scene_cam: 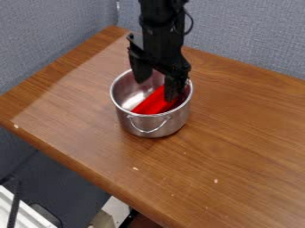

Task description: Move the red object from the metal pot to the table

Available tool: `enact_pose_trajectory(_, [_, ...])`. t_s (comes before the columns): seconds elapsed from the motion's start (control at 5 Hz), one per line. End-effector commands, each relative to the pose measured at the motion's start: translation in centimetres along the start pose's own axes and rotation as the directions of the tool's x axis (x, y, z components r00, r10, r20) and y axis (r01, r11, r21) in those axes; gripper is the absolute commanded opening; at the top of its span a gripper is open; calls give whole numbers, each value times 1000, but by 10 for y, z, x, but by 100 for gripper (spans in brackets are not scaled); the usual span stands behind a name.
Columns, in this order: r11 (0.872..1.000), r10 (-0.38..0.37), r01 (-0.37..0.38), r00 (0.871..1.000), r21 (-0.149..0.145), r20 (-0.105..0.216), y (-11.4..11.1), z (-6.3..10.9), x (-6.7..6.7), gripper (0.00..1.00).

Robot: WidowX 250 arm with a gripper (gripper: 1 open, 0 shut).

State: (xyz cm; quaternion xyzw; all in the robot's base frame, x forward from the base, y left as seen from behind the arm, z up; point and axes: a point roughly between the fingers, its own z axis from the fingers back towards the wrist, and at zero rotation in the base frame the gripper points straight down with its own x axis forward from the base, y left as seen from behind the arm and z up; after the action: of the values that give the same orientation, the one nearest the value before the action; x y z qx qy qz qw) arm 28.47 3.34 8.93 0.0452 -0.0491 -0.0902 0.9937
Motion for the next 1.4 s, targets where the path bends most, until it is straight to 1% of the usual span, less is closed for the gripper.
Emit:
enact_pose_trajectory(0.0, [1000, -9, 9, 1000, 15, 16, 0, -3, 3, 100])
enact_pose_trajectory(0.4, [1000, 5, -5, 1000, 19, 7, 2, -18, 5, 100])
enact_pose_trajectory(0.6, [1000, 9, -9, 1000, 14, 2, 3, -23, 5, 0])
enact_pose_trajectory(0.8, [1000, 16, -16, 1000, 10, 5, 3, -21, 5, 0])
enact_pose_trajectory(1.0, [1000, 25, -26, 999, 17, 28, 5, -8, 6, 0])
enact_pose_trajectory(1.2, [999, 37, -38, 998, 27, 58, 7, 9, 6, 0])
